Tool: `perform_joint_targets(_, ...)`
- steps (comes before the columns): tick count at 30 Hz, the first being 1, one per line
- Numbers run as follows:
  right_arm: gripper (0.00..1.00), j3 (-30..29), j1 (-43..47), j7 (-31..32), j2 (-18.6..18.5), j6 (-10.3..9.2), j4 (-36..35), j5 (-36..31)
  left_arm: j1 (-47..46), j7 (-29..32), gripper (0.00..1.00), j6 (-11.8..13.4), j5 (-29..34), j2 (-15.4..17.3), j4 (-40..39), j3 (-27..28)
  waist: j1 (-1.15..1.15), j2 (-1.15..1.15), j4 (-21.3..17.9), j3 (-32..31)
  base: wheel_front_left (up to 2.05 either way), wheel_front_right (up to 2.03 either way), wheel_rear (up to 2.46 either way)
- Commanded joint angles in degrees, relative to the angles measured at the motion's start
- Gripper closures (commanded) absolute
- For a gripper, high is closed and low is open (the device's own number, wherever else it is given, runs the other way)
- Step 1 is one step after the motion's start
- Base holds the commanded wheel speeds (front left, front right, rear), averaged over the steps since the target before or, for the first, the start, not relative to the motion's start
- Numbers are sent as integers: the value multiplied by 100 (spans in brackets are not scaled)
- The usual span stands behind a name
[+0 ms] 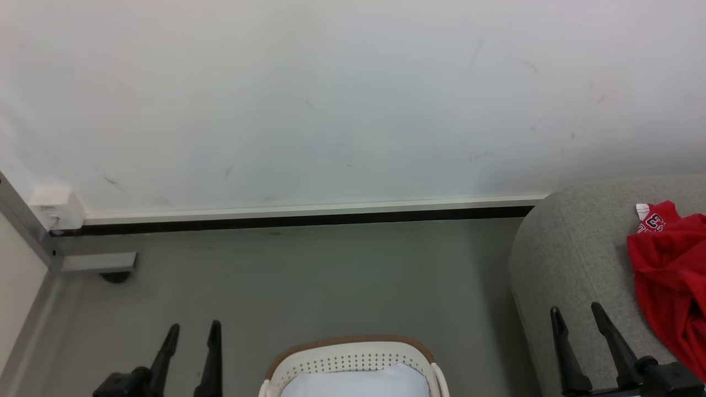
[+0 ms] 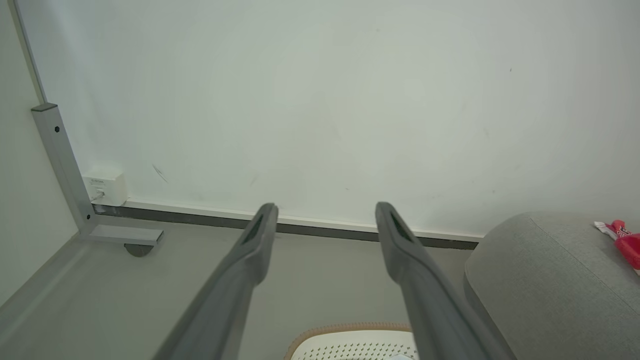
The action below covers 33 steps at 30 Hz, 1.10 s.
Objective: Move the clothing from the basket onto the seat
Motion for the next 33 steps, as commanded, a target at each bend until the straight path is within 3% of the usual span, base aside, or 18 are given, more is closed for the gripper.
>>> perform_joint_targets(1,0,6,-72,-42,1,-13,31,28,-22,-4,0,-25,71,-17,36,51,0,0,6,-2,0,0,0)
perform_joint_targets(4,0,23,-86,-36,10,-12,52,48,-26,-4,0,-83,74,-68,98,102,0,0,15,-10,0,0,0)
perform_joint_targets(5,100,16,-2,-16,6,1,52,23,-1,1,100,-82,22,-73,119,90,0,0,13,-10,0,0,0)
perform_joint_targets(33,100,-330,-125,644,53,-2,174,2503,-184,707,100,-142,-2497,-139,177,326,0,0,50,41,0,0,0)
